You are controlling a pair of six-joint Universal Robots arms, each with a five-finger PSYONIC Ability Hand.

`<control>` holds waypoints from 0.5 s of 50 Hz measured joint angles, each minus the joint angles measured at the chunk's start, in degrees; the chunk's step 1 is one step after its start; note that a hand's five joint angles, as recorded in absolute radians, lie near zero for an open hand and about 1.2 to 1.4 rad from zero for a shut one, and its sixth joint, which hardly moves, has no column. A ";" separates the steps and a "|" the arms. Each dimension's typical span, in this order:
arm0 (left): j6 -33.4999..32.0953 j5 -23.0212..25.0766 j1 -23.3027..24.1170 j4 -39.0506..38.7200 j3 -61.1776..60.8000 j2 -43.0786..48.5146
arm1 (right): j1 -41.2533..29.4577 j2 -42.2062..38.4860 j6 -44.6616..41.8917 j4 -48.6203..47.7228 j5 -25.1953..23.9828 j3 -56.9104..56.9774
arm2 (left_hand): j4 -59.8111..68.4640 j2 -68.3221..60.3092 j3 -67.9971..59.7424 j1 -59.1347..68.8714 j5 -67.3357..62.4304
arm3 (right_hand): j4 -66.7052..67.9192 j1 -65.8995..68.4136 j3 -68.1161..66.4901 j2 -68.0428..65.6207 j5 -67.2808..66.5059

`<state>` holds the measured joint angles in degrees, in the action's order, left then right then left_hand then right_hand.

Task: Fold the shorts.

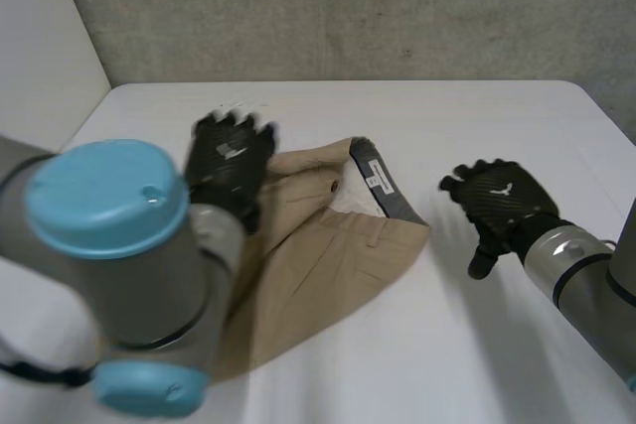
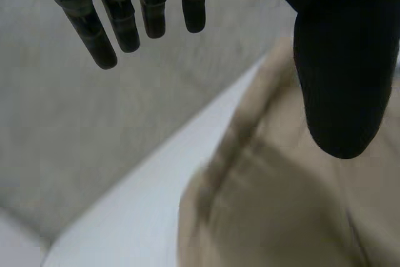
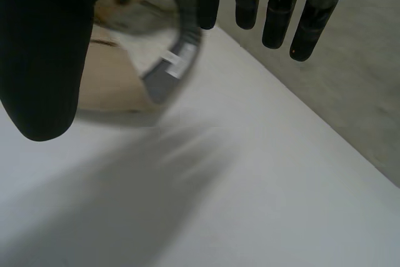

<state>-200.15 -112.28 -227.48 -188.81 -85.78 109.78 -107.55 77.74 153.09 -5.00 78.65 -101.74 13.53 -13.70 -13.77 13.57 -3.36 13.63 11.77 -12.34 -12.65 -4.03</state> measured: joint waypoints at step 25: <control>8.64 -0.60 -6.59 8.98 -32.26 -11.45 | -9.47 -24.65 -21.14 7.29 -12.17 23.76 | 2.77 -2.86 -2.44 2.48 -2.55 | 45.83 38.11 -46.97 -47.24 -43.65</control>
<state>-191.50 -112.88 -234.06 -179.83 -118.04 98.33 -117.02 53.09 131.95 2.29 66.48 -77.98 16.30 -16.55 -16.21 16.05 -5.91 59.46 49.87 -59.31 -59.89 -47.68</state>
